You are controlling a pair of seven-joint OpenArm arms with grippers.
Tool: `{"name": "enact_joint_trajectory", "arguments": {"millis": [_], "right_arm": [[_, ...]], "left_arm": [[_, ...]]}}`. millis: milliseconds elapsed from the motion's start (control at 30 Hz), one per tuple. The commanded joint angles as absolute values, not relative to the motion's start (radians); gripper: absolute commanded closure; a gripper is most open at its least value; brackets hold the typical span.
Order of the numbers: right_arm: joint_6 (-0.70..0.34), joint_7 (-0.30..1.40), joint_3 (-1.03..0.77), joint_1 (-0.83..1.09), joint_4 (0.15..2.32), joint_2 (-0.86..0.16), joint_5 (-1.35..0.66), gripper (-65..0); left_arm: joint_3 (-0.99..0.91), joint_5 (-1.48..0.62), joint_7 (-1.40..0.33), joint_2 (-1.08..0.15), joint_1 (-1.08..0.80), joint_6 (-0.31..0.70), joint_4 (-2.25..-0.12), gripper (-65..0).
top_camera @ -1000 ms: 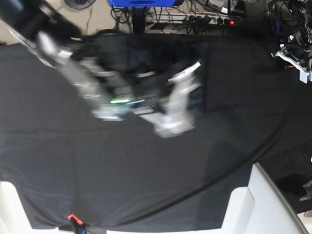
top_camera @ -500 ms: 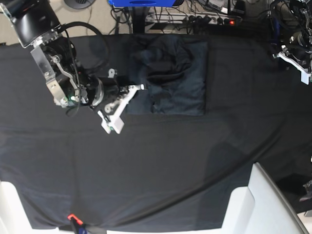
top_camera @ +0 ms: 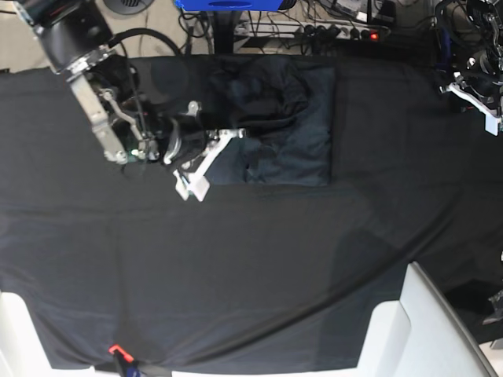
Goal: Fold the T-shirt properly
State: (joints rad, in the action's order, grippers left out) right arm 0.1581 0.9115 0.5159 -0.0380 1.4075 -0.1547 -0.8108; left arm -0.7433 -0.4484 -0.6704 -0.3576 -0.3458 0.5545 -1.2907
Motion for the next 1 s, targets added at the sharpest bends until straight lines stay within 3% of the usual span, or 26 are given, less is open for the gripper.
{"name": "enact_joint_trajectory", "arguments": {"millis": [0,233,600,767,967], "right_arm": [[0.154,0.903,0.513,-0.067,1.411,-0.145,-0.82,-0.8],[0.153,0.908,0.513,-0.107,1.391,-0.111,-0.82,-0.8],[0.154,0.792,0.763,-0.259,1.141,0.025,-0.822,-0.8],[0.154,0.78,0.791,-0.329,1.049,0.093,-0.82,-0.8],[0.154,0.708,0.791,-0.426,0.984,0.102,-0.82,-0.8]], "left_arm": [[-0.753,-0.458,-0.657,-0.38,-0.346,0.559,-1.303,0.0],[-0.753,-0.458,-0.657,-0.38,-0.348,0.559,-1.303,0.0],[-0.753,-0.458,-0.657,-0.38,-0.348,0.559,-1.303,0.0],[-0.753,-0.458,-0.657,-0.38,-0.348,0.559,-1.303,0.0],[-0.753,-0.458,-0.657,-0.38,-0.348,0.559,-1.303,0.0]]}}
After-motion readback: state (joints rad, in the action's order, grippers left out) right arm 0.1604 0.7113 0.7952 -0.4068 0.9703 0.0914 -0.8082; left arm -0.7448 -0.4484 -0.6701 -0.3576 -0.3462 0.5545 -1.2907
